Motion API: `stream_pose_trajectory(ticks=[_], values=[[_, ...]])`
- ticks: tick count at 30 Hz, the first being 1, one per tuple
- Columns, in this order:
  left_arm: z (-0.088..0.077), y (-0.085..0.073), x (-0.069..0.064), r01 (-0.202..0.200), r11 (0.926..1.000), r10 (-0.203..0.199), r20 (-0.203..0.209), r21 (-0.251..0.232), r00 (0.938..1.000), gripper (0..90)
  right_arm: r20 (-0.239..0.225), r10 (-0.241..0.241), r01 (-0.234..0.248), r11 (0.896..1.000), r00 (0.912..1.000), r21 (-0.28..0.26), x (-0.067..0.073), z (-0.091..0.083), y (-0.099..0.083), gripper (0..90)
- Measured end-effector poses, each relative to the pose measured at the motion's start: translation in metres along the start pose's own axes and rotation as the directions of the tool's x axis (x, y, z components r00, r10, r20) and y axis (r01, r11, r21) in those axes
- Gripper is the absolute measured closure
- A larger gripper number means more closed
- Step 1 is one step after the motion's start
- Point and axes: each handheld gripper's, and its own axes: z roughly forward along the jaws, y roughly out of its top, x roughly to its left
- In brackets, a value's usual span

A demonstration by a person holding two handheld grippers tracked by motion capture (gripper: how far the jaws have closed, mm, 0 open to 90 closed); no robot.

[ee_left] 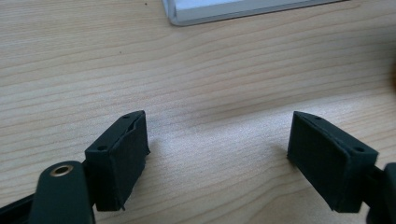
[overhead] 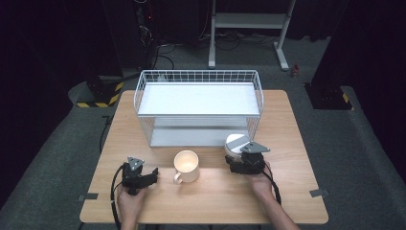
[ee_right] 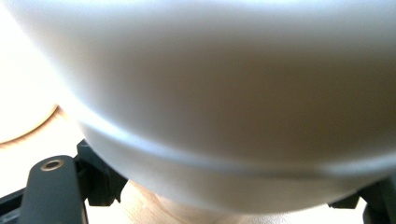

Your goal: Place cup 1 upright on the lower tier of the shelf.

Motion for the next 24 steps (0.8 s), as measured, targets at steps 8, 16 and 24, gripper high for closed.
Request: stream_pose_trajectory(ticks=[8,16,24], values=[[0.0,0.0,0.0,0.0,1.0,0.0,0.0,0.0,1.0,20.3,0.0,0.011,-0.011,1.0,0.9999,0.008,0.0,0.007,0.007,18.7],[0.0,0.0,0.0,0.0,1.0,0.0,0.0,0.0,1.0,20.3,0.0,0.03,-0.03,1.0,0.9996,0.004,-0.004,0.012,0.013,18.7],[0.0,0.0,0.0,0.0,1.0,0.0,0.0,0.0,1.0,20.4,0.014,0.05,-0.05,0.999,0.9987,0.005,-0.009,0.018,0.019,18.7]])
